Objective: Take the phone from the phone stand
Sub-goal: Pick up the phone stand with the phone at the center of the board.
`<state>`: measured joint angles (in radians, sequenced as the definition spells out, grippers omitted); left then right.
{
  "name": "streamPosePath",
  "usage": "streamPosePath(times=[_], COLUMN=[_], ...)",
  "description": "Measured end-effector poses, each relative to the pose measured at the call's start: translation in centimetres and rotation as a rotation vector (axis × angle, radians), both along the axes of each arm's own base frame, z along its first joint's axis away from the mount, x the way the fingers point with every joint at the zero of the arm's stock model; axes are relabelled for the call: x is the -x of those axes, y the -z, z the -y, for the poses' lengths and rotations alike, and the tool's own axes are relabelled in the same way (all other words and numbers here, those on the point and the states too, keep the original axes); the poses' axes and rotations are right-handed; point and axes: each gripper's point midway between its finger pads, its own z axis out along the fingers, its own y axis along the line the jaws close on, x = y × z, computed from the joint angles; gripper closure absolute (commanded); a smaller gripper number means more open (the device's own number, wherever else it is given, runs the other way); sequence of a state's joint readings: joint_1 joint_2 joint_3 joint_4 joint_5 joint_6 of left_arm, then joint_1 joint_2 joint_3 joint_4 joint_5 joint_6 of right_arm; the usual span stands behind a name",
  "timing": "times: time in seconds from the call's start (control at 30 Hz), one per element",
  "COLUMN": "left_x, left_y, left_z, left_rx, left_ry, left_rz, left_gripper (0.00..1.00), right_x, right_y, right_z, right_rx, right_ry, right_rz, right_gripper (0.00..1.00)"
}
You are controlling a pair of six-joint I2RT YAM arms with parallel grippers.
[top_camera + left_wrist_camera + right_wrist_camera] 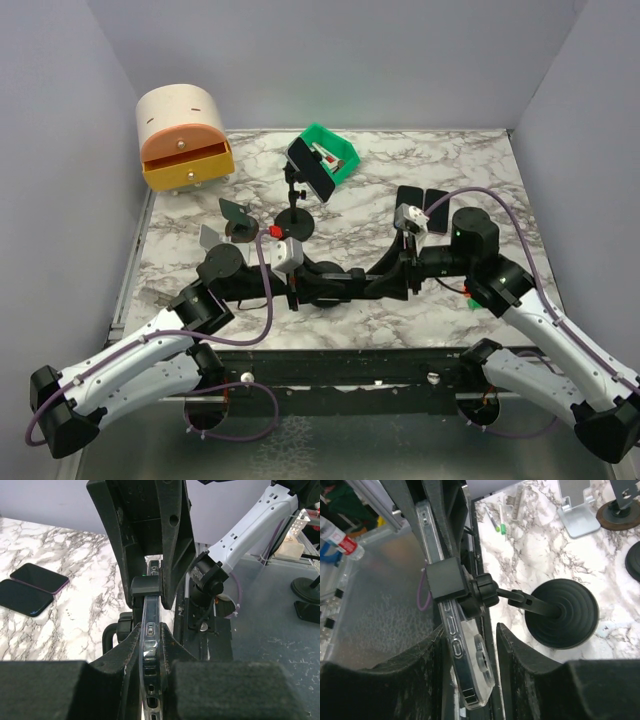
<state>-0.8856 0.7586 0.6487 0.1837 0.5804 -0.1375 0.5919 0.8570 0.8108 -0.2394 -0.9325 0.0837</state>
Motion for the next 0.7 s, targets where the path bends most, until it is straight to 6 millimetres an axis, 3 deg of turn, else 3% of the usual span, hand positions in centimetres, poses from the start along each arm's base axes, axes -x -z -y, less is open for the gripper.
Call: streamPosePath(times=[0.27,0.5,0.7], left_x=[-0.4,-0.4,-1.5], left_y=[-0.1,-0.5,-2.7], left_z=[0.1,0.2,-0.5], left_rx=[0.011,0.039,0.139], left_ry=[-0.015,-0.023,-0.107], left_rz=[-0.047,-0.057,-0.007], left_gripper=[1.0,0.51,0.37], right_x=[0.7,1.2,0.1], right_y=[-0.3,-0.2,3.0], right_z=[-0.1,0.1,0.4], right_rx=[-0.012,-0.049,-0.001], right_ry=[-0.04,-0.033,0.075], right_rz=[0.039,0.055,-0.046], right_gripper=[0.99,1.0,1.0])
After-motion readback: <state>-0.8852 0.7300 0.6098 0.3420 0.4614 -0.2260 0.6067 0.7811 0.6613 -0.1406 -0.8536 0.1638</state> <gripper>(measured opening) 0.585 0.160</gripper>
